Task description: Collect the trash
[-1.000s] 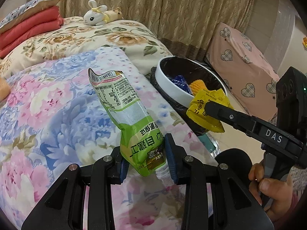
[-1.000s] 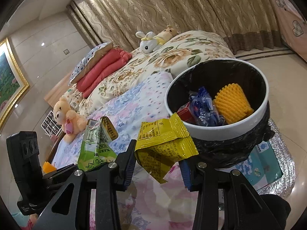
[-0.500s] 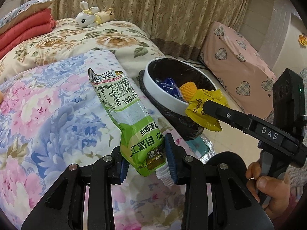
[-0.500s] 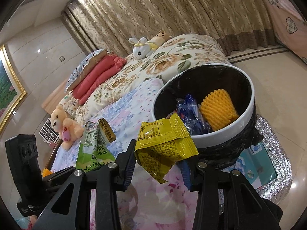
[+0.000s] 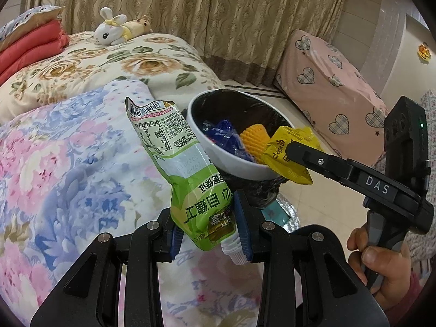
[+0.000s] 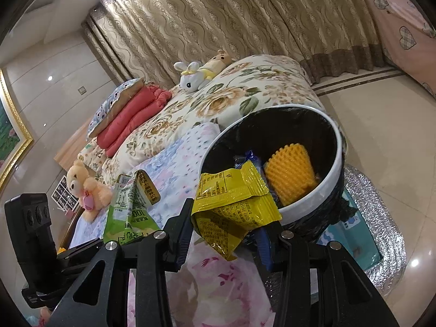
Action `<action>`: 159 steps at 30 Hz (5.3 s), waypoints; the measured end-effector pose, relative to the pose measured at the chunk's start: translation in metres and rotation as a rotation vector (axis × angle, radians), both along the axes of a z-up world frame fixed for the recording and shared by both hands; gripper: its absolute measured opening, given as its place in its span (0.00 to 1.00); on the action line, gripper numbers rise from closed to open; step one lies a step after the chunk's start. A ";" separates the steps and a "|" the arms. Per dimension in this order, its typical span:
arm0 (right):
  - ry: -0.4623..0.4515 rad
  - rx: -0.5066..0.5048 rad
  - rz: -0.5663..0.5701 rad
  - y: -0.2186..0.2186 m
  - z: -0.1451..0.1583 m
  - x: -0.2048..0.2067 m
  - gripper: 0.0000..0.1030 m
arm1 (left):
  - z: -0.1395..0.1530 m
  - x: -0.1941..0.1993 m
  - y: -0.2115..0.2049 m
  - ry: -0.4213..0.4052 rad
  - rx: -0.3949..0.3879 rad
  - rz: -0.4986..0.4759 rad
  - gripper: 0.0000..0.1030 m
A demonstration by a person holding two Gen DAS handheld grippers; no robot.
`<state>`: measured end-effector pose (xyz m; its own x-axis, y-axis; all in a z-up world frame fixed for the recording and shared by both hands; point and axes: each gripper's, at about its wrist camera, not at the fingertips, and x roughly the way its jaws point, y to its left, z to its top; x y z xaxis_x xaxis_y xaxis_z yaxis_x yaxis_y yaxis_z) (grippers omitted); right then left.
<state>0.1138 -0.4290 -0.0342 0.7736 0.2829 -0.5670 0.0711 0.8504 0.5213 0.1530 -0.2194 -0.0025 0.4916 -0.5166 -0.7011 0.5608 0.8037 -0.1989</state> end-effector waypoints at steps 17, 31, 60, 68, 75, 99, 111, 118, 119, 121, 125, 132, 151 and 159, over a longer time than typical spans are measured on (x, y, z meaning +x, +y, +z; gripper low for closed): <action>0.013 -0.005 -0.033 -0.023 0.000 0.012 0.41 | 0.006 0.013 -0.032 -0.008 0.007 -0.044 0.31; 0.020 -0.006 -0.052 -0.038 0.000 0.027 0.41 | 0.007 0.023 -0.051 -0.001 0.008 -0.068 0.31; 0.084 0.016 -0.064 -0.064 -0.012 0.050 0.43 | 0.005 0.050 -0.079 0.039 -0.002 -0.073 0.31; 0.095 0.024 -0.060 -0.067 -0.014 0.053 0.43 | 0.006 0.054 -0.083 0.040 -0.001 -0.077 0.31; 0.113 0.019 -0.048 -0.066 -0.014 0.062 0.43 | 0.005 0.059 -0.088 0.045 0.001 -0.085 0.31; 0.059 0.063 -0.073 -0.059 0.004 0.041 0.67 | 0.007 0.032 -0.029 0.012 -0.080 0.035 0.57; -0.019 0.017 -0.023 0.013 0.003 -0.019 0.83 | -0.012 -0.032 0.058 -0.009 -0.118 0.185 0.61; -0.042 -0.042 0.034 0.056 0.000 -0.049 0.87 | -0.016 -0.078 0.106 -0.069 -0.112 0.265 0.63; -0.049 -0.050 0.039 0.061 0.001 -0.053 0.87 | -0.014 -0.084 0.113 -0.081 -0.116 0.279 0.63; -0.069 -0.072 0.048 0.070 0.005 -0.061 0.89 | -0.009 -0.094 0.124 -0.104 -0.126 0.304 0.64; -0.132 -0.125 0.048 0.087 0.018 -0.079 0.98 | 0.004 -0.119 0.144 -0.188 -0.123 0.379 0.78; -0.267 -0.265 0.039 0.111 0.041 -0.105 1.00 | 0.017 -0.152 0.170 -0.345 -0.118 0.512 0.97; -0.325 -0.287 0.027 0.120 0.029 -0.121 1.00 | 0.007 -0.174 0.162 -0.457 0.035 0.583 0.99; -0.326 -0.292 0.045 0.127 0.030 -0.122 1.00 | 0.007 -0.177 0.162 -0.458 0.044 0.591 0.99</action>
